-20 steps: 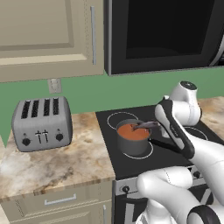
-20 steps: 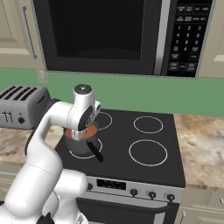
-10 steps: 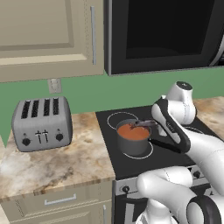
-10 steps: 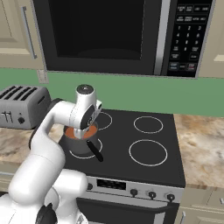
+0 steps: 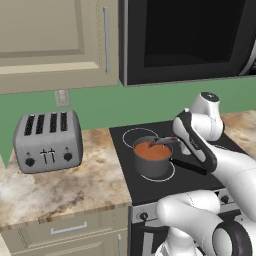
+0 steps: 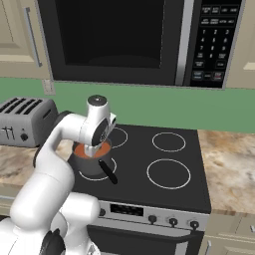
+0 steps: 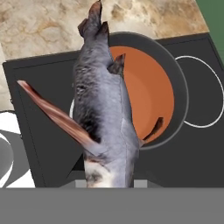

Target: Retrieve the fish from the fridge and place it on the saucepan with marinade on the stove.

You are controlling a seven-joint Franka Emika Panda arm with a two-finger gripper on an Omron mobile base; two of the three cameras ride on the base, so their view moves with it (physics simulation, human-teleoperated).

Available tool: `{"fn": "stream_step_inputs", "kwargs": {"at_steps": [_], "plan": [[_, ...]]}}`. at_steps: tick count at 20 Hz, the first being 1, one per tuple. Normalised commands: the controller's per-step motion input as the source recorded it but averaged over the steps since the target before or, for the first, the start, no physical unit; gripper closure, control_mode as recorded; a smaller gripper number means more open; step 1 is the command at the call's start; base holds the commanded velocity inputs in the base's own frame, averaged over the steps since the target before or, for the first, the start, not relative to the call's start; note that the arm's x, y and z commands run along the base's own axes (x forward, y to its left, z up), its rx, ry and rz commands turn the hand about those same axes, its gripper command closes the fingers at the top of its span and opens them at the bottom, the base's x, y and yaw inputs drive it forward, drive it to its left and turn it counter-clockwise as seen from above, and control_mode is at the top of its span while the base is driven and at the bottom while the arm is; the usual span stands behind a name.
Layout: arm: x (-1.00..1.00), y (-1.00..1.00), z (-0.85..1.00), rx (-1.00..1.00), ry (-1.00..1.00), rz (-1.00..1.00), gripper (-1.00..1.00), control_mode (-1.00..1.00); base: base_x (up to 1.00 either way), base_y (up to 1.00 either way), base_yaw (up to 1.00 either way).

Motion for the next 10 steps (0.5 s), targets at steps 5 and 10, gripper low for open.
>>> {"fn": "stream_step_inputs", "kwargs": {"at_steps": [5,10], "plan": [[0.04,0.07,-0.09,0.0,0.0,0.0,1.0,-1.0,0.0,0.0,0.0],[0.07,0.08,-0.14,0.0,0.0,0.0,1.0,-1.0,0.0,0.0,0.0]]}}
